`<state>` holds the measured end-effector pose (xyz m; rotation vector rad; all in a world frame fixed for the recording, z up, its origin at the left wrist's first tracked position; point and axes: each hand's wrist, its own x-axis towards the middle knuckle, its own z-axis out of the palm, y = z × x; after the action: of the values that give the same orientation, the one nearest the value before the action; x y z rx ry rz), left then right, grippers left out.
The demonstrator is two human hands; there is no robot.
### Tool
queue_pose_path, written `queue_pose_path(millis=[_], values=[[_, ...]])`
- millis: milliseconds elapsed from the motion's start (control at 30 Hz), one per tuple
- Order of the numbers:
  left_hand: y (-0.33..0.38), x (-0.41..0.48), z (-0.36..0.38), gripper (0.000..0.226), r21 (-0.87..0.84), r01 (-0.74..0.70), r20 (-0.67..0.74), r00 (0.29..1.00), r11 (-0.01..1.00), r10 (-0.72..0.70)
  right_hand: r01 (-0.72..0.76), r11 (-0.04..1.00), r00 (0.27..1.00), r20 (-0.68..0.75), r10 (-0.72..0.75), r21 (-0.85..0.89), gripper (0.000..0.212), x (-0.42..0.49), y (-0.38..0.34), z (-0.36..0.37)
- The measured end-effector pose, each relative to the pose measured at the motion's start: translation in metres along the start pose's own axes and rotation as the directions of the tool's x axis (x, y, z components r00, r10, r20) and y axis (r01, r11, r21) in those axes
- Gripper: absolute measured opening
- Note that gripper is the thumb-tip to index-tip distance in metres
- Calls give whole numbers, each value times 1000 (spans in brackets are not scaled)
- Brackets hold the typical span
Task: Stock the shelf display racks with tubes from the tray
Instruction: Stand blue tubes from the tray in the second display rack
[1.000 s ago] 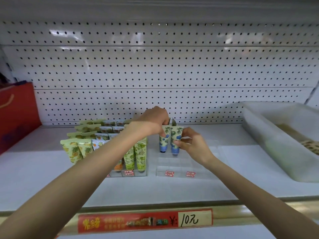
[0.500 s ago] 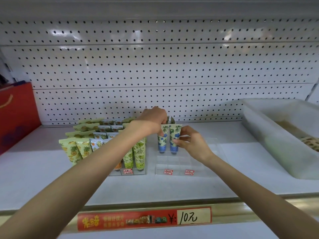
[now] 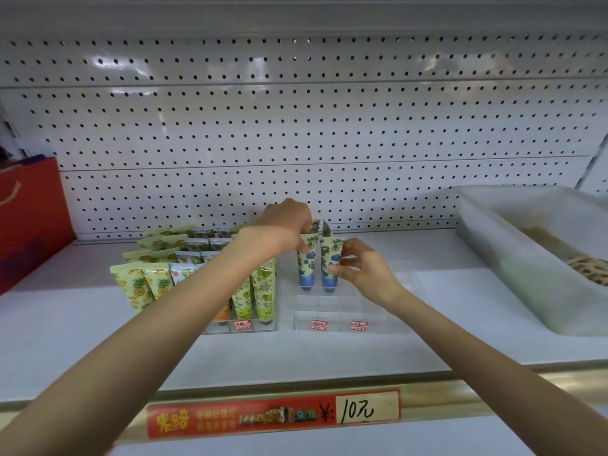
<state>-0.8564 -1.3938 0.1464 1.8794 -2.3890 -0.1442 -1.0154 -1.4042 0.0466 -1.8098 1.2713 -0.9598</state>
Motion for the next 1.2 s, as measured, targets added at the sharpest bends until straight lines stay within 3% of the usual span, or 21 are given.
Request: queue_pose_path(millis=[167, 300, 367, 467, 567, 667, 1033, 1200], values=[[-6, -5, -10, 34, -89, 66, -49, 996, 994, -70, 47, 997, 999, -23, -45, 69, 23, -2, -4, -10], [-10, -15, -30, 35, -88, 91, -184, 977, 992, -106, 70, 992, 994, -96, -60, 103, 16, -4, -16, -36], [-8, -21, -39, 41, -22, 94, -263, 960, 995, -96, 114, 994, 983, -144, -113, -5, 24, -6, -24, -57], [4, -22, -45, 52, 127, 96, -327, 944, 987, -50, 116, 938, 978, -125, -165, -327, 42, -8, -32, -91], [20, -17, -40, 56, 186, 92, -322, 946, 978, -28, 85, 749, 984, -63, -167, -657, 57, -10, -35, -114], [42, -8, -31, 55, 221, 95, -294, 956, 971, -26, 61, 591, 983, -53, -174, -804, 64, -18, -32, -132], [121, 22, -3, 67, 275, 96, -222, 974, 957, -34, -60, 441, 996, -81, -27, -895, 68, -35, 6, -224], [151, 37, 14, 67, 251, 98, -196, 979, 963, -48, -114, 481, 993, -89, 73, -869, 68, -33, 32, -270]])
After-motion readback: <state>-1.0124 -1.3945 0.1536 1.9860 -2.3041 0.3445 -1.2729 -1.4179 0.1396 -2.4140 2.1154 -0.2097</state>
